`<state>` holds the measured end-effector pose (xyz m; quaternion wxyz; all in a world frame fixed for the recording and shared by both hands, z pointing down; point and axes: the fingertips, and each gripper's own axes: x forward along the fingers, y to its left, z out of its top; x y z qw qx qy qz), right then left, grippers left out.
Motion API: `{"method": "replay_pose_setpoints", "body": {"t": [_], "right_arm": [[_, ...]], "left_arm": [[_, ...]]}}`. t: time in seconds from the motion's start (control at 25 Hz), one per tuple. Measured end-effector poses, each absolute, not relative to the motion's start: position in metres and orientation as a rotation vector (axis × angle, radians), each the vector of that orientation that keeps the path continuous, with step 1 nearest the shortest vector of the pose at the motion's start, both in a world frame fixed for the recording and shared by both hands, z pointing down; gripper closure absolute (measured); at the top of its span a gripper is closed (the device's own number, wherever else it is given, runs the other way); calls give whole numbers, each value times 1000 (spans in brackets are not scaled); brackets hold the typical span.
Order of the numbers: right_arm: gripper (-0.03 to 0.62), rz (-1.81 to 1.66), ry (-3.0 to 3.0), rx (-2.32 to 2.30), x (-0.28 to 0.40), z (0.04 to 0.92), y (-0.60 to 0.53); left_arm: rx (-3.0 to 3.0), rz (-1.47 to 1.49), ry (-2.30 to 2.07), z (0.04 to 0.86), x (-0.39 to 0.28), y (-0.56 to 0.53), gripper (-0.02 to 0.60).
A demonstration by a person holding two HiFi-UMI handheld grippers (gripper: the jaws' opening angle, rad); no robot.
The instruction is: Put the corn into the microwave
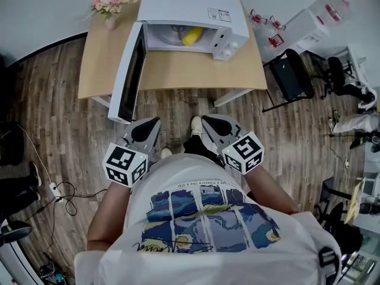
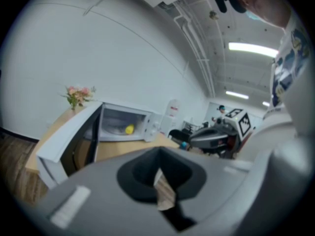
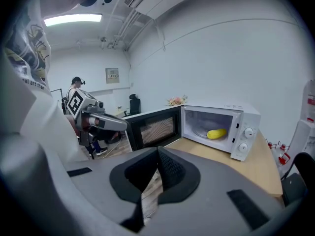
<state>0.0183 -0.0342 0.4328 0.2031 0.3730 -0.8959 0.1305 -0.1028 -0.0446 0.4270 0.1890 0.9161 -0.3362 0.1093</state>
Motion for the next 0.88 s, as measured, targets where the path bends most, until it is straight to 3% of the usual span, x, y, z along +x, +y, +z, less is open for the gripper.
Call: {"method": "replay_pose_setpoints", "body": {"t": [0.88], "right_arm": [[585,426,-2474,1056,55,445,-34]], "left_arm": [[2577,374,-838,446,-50,-51,574]]}}
